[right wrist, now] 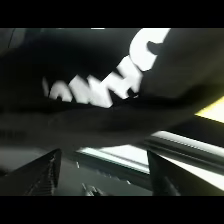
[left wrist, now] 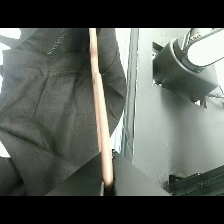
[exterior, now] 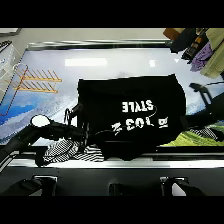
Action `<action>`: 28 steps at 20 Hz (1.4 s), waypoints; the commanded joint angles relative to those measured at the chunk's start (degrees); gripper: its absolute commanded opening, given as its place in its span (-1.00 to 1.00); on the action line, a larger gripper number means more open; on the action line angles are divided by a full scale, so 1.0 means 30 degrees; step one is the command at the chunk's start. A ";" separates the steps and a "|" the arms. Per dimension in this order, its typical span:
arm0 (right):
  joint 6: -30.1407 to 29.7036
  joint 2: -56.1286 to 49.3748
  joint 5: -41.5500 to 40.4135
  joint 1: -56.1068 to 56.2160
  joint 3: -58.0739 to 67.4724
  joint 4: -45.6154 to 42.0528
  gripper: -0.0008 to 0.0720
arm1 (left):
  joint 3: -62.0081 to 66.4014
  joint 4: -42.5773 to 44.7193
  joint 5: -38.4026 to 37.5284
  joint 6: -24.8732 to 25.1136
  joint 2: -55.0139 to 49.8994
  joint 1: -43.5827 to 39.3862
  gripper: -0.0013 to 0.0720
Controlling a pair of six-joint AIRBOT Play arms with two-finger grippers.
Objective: Fold the clothes and pants, and hang the long-sleeved shirts on hangers.
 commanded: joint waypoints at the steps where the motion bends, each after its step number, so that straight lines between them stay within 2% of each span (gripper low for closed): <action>1: -0.8961 -0.1122 -0.1625 -0.0262 -0.0029 0.0466 0.72 | 0.0007 0.0015 0.0000 0.0007 -0.0051 -0.0007 -0.91; 3: -1.2633 -0.1406 -0.0510 -0.0262 -0.0036 0.0430 0.72 | 0.0007 0.0015 -0.0007 0.0000 -0.0073 -0.0007 -0.91; 4: -1.3806 -0.1566 0.0058 -0.0262 -0.0036 0.0444 0.72 | 0.0007 0.0015 -0.0007 0.0000 -0.0073 -0.0007 -0.91; 9: -1.7078 -0.3381 0.0729 -0.0262 -0.0036 0.1282 0.72 | 0.0000 0.0015 -0.0007 0.0000 -0.0073 -0.0007 -0.91; 14: -1.7901 -0.5464 0.0109 -0.0226 -0.0248 0.3993 0.69 | 0.0000 0.0015 -0.0007 0.0000 -0.0073 -0.0007 -0.91; 19: -1.8382 -0.5829 -0.0197 -0.0226 -0.3643 0.4080 0.66 | 0.0000 0.0015 0.0000 0.0000 -0.0073 -0.0007 -0.91; 24: -1.8382 -0.5821 0.2339 -0.0226 -0.5472 0.3570 0.19 | 0.0000 0.0015 -0.0007 0.0000 -0.0073 -0.0007 -0.91; 26: -1.8382 -0.5821 0.3096 -0.0226 -0.5472 0.3570 -0.24 | 0.0000 0.0015 -0.0007 0.0000 -0.0073 -0.0007 -0.91; 27: -1.8382 -0.5814 0.3002 -0.0226 -0.5472 0.3570 -0.69 | 0.0000 0.0015 -0.0007 0.0000 -0.0073 -0.0007 -0.91; 28: -1.8382 -0.5814 0.2790 -0.0226 -0.5472 0.3577 -0.86 | 0.0000 0.0015 -0.0007 0.0000 -0.0073 -0.0007 -0.91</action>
